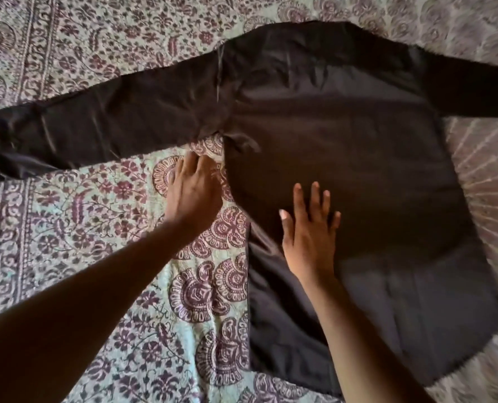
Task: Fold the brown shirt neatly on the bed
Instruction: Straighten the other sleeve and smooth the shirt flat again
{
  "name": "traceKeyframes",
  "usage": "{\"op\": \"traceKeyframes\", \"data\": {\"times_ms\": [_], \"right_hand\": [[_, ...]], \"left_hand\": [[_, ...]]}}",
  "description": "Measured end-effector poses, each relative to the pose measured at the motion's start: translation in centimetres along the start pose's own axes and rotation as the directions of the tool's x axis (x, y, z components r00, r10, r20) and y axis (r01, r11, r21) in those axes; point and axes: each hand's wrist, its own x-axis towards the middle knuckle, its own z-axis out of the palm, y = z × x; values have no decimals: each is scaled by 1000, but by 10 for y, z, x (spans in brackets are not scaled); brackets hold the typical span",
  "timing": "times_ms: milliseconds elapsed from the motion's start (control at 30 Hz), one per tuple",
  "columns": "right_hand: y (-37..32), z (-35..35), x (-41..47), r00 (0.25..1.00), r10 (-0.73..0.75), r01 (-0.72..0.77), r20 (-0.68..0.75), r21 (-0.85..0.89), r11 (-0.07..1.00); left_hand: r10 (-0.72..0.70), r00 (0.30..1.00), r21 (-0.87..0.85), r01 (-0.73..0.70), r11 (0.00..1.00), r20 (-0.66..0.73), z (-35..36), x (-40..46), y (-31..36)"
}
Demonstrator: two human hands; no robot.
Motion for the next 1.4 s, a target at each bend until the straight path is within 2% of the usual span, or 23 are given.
{"op": "traceKeyframes", "data": {"times_ms": [33,100,233,267,300,400,433,500,567,600,633,700,767,800,900,967,1067,1133,1167,1233,1267,1333,1400], "right_hand": [[10,1,-12,997,77,-77,0,-30,997],[21,3,-33,996,82,-78,44,-72,994],[26,-1,-54,953,-236,249,190,-51,967],[33,-3,-57,946,-260,269,192,-21,963],[40,-5,-59,963,-212,214,166,8,977],[55,-2,-67,991,116,-117,65,13,993],[55,0,-73,989,138,-136,61,-35,990],[54,5,-90,991,-34,50,131,-120,992],[57,1,-102,932,-305,332,195,-126,935],[62,-3,-105,904,-376,402,203,-105,910],[67,-6,-105,907,-378,398,184,-88,913],[74,-8,-108,979,-169,176,114,-58,983],[74,-5,-116,996,-12,19,91,-78,997],[74,-1,-123,994,-45,57,102,-117,991],[82,0,-148,920,-355,380,166,-158,911],[96,-2,-165,902,-397,422,167,-162,892],[110,-1,-195,982,-140,163,128,-182,970],[112,0,-215,964,-208,237,164,-184,954],[113,-2,-221,941,-283,315,183,-176,933],[111,-10,-220,923,-347,372,165,-157,915],[107,-13,-210,938,-324,340,125,-148,929],[93,-17,-176,974,-224,227,37,-128,965],[74,-16,-124,984,-173,169,-32,-112,979]], "left_hand": [[-44,998,-42,45,998,43,3,-20,9],[-166,972,-64,179,982,167,11,-57,26],[-325,874,-20,356,934,362,20,-113,57],[-335,862,-10,366,930,380,23,-124,62],[-344,856,10,369,929,385,26,-134,68],[-420,831,45,435,900,364,28,-158,79],[-441,827,38,458,888,350,28,-166,81],[-470,830,20,487,873,299,26,-181,86],[-493,821,27,508,861,288,23,-192,90],[-499,814,29,515,857,298,21,-198,93],[-501,811,19,521,853,302,20,-203,95],[-493,817,-18,521,853,299,20,-215,97],[-492,810,-43,531,846,318,22,-229,94],[-497,803,-62,544,837,329,25,-236,92],[-519,797,-182,585,791,308,33,-256,84],[-514,803,-219,583,783,302,38,-267,79],[-466,807,-133,540,831,361,42,-277,73],[-456,822,57,466,883,340,36,-278,75],[-413,871,131,391,911,268,32,-274,77],[-210,974,157,194,968,87,24,-256,86],[-83,996,143,80,986,12,25,-242,85],[157,987,153,-152,977,-21,30,-198,80],[277,960,200,-277,940,32,37,-141,69]]}}
